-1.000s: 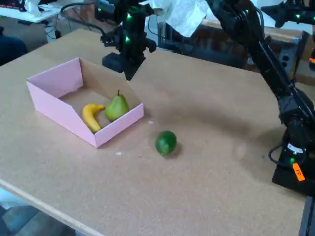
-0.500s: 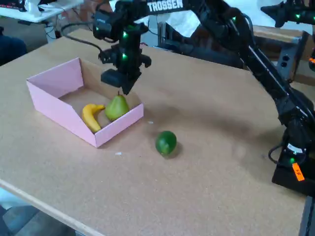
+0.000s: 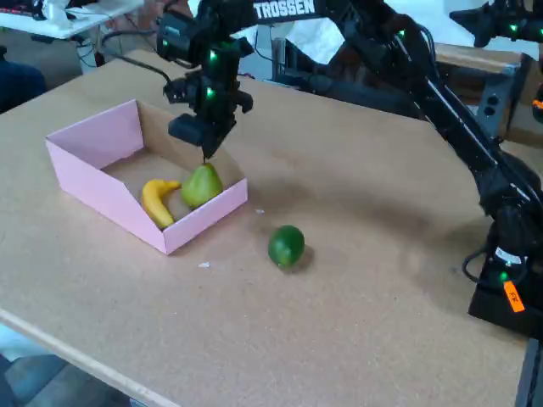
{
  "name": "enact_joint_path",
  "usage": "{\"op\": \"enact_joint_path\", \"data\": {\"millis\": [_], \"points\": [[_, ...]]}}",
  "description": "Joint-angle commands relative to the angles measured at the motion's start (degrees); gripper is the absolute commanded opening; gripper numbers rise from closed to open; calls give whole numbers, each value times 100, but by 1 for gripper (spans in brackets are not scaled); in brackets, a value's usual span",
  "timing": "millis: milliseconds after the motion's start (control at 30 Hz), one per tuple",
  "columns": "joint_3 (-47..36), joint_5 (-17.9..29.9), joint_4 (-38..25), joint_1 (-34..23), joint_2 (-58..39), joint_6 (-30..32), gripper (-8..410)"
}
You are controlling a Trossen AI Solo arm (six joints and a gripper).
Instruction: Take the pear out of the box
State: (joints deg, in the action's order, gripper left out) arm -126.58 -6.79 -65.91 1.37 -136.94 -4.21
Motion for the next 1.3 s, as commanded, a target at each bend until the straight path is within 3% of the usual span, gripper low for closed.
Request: {"op": "enact_joint_path", "data": {"millis": [0,1033,1267], "points": [[-101,-31,-138,-2,13,203,0],[-98,-31,-483,0,37,444,1],[-98,-57,-492,0,37,262,36]]}}
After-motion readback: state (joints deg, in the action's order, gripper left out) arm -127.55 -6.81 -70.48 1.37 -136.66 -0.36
